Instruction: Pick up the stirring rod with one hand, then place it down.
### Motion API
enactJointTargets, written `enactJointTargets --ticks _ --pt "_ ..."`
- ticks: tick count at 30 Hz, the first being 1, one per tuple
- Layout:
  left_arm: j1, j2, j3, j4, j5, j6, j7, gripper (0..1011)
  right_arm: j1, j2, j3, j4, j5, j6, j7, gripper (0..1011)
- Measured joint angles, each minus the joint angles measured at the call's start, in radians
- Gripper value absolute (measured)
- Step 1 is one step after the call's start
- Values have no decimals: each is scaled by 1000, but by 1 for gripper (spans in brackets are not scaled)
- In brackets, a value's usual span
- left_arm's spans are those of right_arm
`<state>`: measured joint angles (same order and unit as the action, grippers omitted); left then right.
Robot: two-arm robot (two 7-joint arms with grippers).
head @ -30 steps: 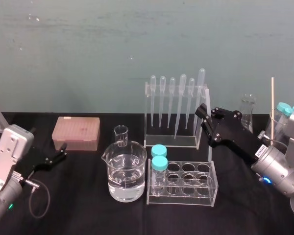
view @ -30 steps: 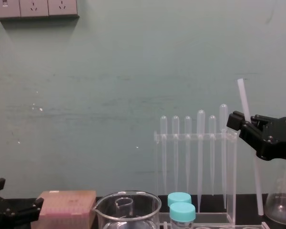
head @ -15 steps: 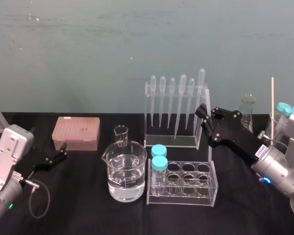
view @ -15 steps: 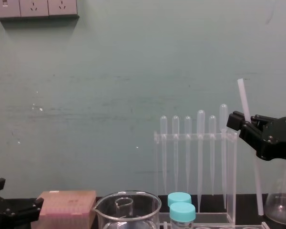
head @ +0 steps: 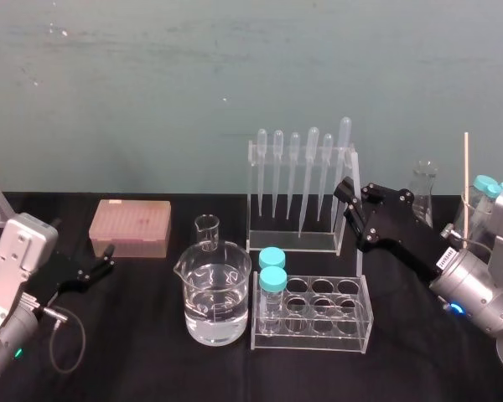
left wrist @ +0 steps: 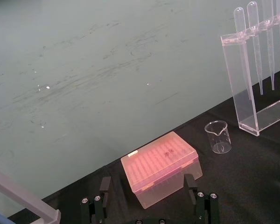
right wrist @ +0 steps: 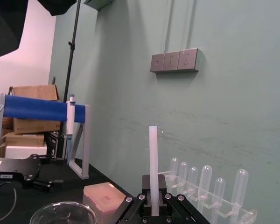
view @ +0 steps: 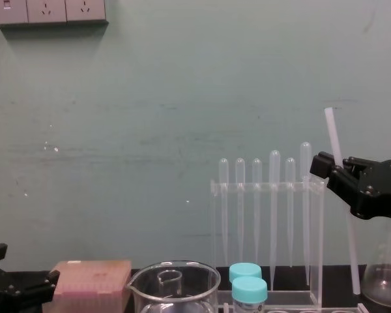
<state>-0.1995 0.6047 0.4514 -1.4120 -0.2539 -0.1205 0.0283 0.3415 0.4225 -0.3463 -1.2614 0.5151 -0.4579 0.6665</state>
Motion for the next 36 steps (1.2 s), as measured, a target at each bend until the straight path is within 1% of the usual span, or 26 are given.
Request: enactJointTargets --ticks 10,14,19,28,36 --pt "0 0 0 0 0 0 0 1000 -1 -1 5 0 0 1 4 68" --pt "0 0 0 0 0 0 0 1000 -8 -1 12 -8 0 13 20 68" --pt "0 0 0 0 0 0 0 1000 -21 8 14 -28 0 31 45 68" --pt "0 0 0 0 0 0 0 1000 -32 15 -1 -37 11 63 80 68" --pt "0 0 0 0 0 0 0 1000 -26 16 -16 -18 16 75 96 68"
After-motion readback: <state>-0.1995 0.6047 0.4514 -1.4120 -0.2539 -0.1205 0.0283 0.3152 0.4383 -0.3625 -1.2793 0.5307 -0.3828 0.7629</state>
